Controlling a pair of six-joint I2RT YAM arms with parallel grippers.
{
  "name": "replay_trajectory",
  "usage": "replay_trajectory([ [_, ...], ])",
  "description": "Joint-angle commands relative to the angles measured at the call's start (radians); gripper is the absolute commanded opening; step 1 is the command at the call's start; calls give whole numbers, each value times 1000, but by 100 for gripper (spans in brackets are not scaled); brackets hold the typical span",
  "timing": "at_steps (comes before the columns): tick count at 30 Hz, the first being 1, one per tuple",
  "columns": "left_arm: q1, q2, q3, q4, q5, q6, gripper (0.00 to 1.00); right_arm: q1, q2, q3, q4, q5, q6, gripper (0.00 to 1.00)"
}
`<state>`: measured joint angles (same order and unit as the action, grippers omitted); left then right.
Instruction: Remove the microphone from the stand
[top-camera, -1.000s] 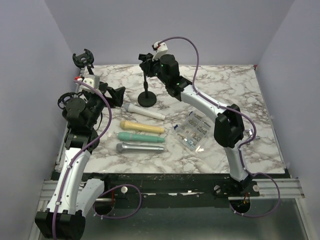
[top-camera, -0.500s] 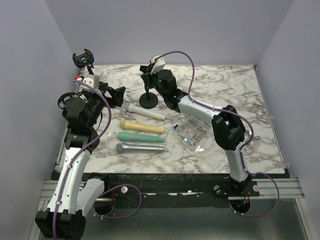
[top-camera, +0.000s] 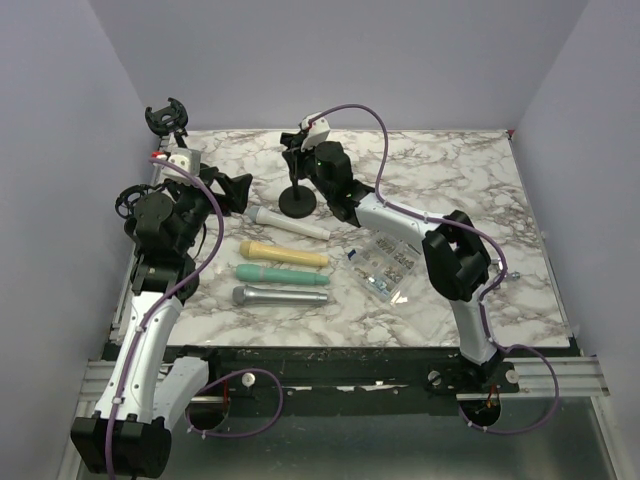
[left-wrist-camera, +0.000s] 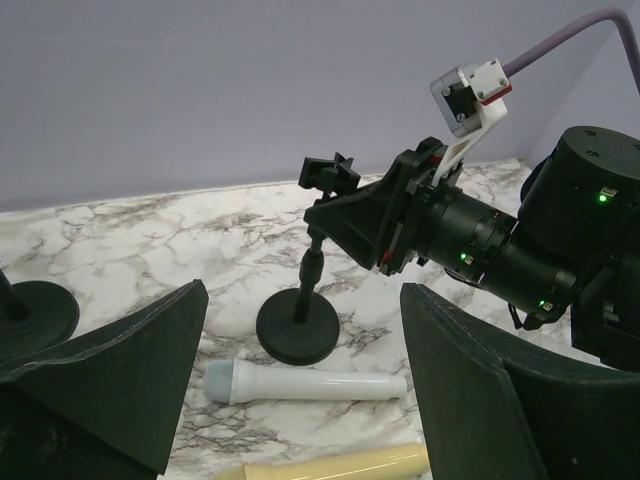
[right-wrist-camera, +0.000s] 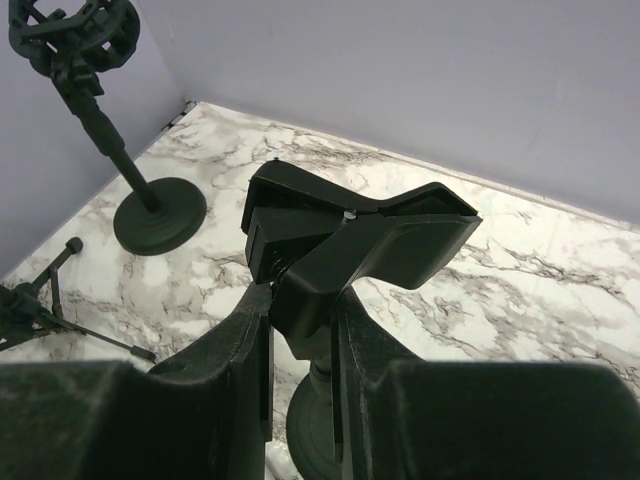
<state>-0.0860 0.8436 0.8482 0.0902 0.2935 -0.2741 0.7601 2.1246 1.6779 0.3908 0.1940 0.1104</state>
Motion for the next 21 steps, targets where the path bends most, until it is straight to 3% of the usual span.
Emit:
replay_trajectory([
  [1, 7, 8, -11, 29, 25, -4, 81, 17, 51, -46, -144, 10, -25, 11],
  [21, 9, 34, -9, 29, 30, -4, 81, 18, 62, -100, -96, 29, -9, 22],
])
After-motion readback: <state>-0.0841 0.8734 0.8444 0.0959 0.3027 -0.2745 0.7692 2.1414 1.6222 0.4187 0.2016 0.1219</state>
